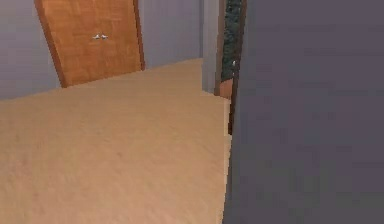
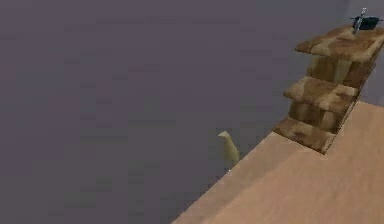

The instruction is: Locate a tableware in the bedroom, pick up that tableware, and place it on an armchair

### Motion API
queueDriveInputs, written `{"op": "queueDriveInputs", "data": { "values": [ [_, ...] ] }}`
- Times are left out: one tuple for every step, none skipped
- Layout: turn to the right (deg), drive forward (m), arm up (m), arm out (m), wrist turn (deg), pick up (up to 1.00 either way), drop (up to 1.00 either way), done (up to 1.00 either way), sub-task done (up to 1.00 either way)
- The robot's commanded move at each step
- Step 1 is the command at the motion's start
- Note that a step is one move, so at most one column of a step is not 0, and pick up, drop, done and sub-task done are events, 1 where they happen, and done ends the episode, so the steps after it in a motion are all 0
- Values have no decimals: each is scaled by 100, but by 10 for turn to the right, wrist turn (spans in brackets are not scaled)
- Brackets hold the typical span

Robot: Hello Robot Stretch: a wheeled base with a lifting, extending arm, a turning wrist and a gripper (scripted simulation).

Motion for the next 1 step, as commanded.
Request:
{"op": "queueDriveInputs", "data": {
  "values": [
    [-420,0,0,0,0,0,0,0,0]
  ]
}}
